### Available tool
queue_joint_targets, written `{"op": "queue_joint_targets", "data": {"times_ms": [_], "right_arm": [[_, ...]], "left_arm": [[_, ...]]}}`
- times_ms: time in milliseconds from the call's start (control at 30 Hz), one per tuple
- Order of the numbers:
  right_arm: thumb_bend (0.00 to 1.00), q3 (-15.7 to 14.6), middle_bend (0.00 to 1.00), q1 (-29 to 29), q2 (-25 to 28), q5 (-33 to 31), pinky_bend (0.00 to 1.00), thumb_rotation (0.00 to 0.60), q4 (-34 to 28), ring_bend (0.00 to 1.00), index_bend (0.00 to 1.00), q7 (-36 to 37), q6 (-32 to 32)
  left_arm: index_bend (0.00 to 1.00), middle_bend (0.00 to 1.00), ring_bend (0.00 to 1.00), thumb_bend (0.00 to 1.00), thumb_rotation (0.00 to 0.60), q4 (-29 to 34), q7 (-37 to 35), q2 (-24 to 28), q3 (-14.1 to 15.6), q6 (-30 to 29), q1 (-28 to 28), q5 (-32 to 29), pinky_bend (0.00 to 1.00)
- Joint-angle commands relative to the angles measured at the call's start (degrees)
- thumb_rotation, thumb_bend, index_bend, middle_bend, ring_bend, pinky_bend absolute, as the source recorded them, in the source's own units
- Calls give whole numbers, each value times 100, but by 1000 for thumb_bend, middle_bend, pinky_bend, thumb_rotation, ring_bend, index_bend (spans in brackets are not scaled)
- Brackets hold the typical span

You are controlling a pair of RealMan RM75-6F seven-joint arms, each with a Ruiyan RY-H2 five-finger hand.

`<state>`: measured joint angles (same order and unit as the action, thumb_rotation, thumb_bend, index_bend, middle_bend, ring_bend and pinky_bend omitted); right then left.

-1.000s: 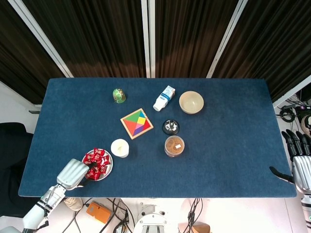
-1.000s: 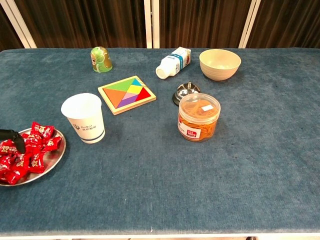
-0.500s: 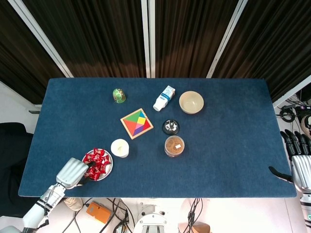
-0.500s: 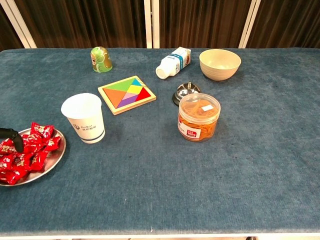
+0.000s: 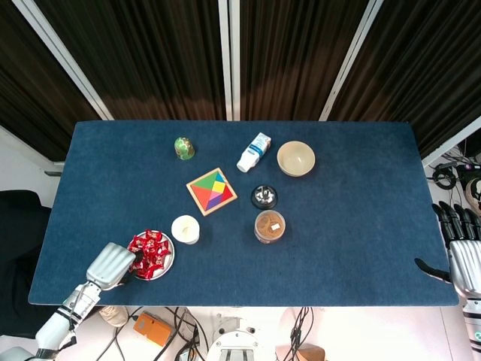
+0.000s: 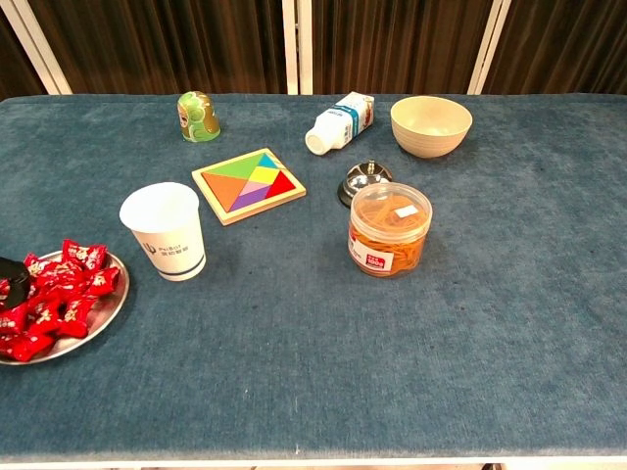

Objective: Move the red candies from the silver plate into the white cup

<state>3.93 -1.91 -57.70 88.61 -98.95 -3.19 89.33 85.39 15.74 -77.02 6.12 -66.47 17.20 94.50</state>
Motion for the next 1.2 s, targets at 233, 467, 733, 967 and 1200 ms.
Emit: {"op": "queue_joint_targets", "data": {"times_ms": [233, 467, 733, 967, 1200], "right_arm": [[157, 21, 118, 18, -5, -20, 97, 600, 42, 0, 0, 72, 39], [158, 29, 118, 16, -20, -31, 97, 600, 65, 0, 0, 108, 34], [157, 15, 117, 29, -24, -34, 97, 600, 131, 0, 0, 189, 28], [157, 26, 117, 70, -45, -132, 97, 600, 235, 0, 0, 290, 36], [157, 34, 118, 38, -71, -154, 97, 600, 257, 0, 0, 288, -32]], "left_arm": [[585, 945, 916, 382, 600, 372, -288, 255, -50, -373, 42, 227, 823], [584, 951, 922, 375, 600, 986, -682, 383, -481, -710, 338, 447, 825], [580, 957, 929, 356, 600, 1173, -679, -3, -1103, 286, 1130, -253, 831], [572, 957, 929, 344, 600, 1084, -330, -172, -1319, 732, 1418, -915, 830], [466, 957, 928, 274, 600, 1088, -107, -201, -1316, 803, 1507, -1183, 830]]}}
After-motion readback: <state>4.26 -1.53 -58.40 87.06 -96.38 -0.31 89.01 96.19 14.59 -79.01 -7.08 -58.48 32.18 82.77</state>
